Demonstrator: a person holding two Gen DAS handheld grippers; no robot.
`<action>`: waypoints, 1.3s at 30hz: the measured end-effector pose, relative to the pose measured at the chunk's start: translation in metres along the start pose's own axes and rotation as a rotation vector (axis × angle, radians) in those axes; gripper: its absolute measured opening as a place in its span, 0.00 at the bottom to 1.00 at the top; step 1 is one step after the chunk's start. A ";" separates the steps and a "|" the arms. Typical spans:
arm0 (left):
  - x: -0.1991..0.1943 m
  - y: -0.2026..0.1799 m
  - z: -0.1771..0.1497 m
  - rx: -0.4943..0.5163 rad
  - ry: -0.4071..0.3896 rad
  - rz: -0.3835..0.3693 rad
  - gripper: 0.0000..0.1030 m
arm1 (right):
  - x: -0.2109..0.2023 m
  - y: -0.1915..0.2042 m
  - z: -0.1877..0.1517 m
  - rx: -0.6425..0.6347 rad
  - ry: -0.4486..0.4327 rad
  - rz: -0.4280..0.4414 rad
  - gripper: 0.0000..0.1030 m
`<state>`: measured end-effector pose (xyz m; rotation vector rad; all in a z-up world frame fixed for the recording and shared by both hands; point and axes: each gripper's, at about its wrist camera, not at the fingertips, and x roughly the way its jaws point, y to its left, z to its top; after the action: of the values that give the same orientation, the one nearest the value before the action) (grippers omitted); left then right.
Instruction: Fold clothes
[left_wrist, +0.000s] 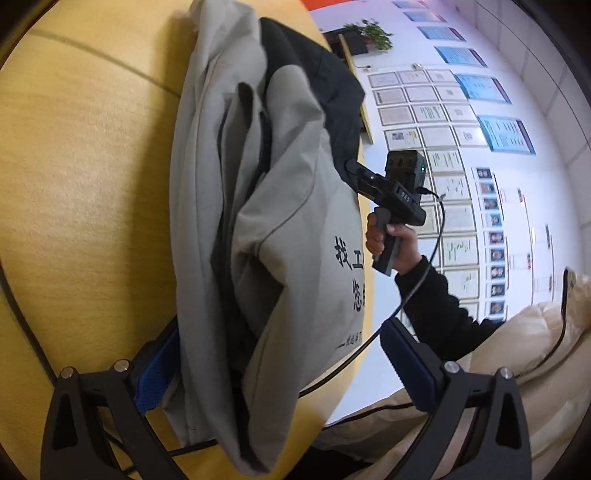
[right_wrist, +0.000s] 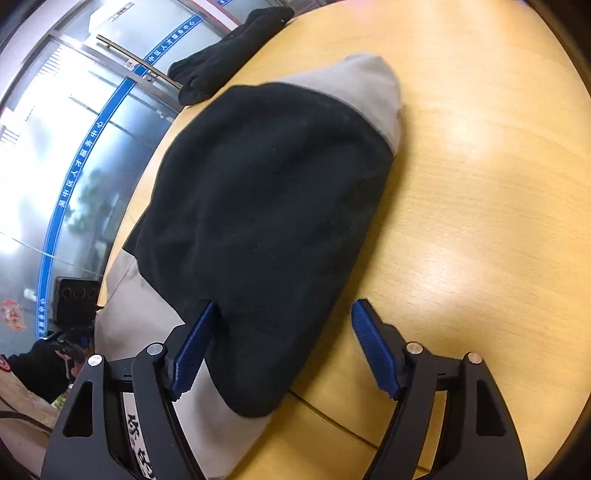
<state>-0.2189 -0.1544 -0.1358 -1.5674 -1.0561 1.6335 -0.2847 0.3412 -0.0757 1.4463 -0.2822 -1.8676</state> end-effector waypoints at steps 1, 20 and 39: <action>-0.001 0.003 -0.001 -0.033 0.008 0.000 1.00 | 0.002 0.001 0.002 -0.002 -0.001 0.006 0.74; 0.044 -0.021 -0.025 -0.203 -0.008 -0.065 0.20 | -0.019 0.076 -0.005 -0.166 -0.167 -0.244 0.23; -0.223 -0.090 0.097 0.054 -0.338 0.126 0.19 | 0.038 0.268 0.187 -0.312 -0.418 -0.045 0.19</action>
<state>-0.3027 -0.3169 0.0481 -1.3759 -1.0883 2.0476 -0.3449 0.0804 0.1146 0.8558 -0.1473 -2.1317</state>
